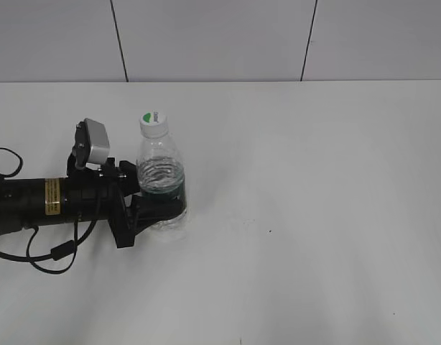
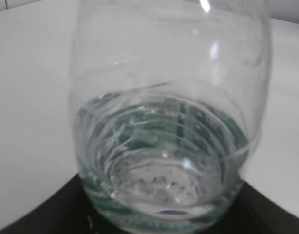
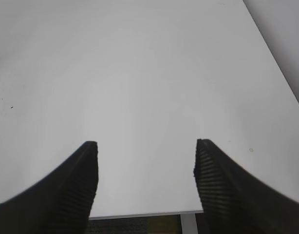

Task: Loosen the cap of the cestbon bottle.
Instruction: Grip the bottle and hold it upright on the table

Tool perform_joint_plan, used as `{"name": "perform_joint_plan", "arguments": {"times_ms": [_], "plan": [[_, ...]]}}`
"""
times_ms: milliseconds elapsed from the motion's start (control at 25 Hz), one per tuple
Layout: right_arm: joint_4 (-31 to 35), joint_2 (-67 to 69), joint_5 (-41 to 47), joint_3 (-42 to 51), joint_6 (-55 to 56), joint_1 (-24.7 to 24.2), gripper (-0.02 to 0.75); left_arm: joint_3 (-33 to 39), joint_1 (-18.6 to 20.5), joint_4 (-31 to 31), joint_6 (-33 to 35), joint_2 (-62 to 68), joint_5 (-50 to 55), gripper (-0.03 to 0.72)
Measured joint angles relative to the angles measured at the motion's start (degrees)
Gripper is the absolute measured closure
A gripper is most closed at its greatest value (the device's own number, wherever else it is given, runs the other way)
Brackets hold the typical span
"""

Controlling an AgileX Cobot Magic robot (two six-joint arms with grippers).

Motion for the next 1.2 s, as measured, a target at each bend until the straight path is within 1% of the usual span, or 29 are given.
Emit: {"name": "perform_joint_plan", "arguments": {"times_ms": [160, 280, 640, 800, 880, 1040, 1200], "plan": [[0.0, 0.0, 0.0, 0.0, 0.0, 0.0, 0.259, -0.4, -0.2, 0.1, -1.4, 0.0, 0.1, 0.270], [0.0, 0.0, 0.0, 0.0, 0.0, 0.0, 0.259, -2.0, -1.6, 0.2, -2.6, 0.0, 0.2, 0.270], [0.0, 0.0, 0.0, 0.0, 0.0, 0.0, 0.259, -8.4, -10.1, 0.4, -6.0, 0.0, 0.2, 0.270], [0.0, 0.0, 0.0, 0.0, 0.0, 0.0, 0.259, -10.7, -13.4, -0.4, -6.2, 0.0, 2.9, 0.270], [0.0, 0.0, 0.0, 0.0, 0.0, 0.0, 0.259, -11.1, -14.1, -1.6, -6.2, 0.1, 4.0, 0.270], [0.0, 0.0, 0.0, 0.0, 0.0, 0.0, 0.259, -11.3, -14.1, -3.8, -6.3, 0.9, 4.2, 0.270], [0.0, 0.0, 0.0, 0.0, 0.0, 0.0, 0.259, -11.3, -14.1, -4.4, -6.3, 3.1, 4.2, 0.272]]}}
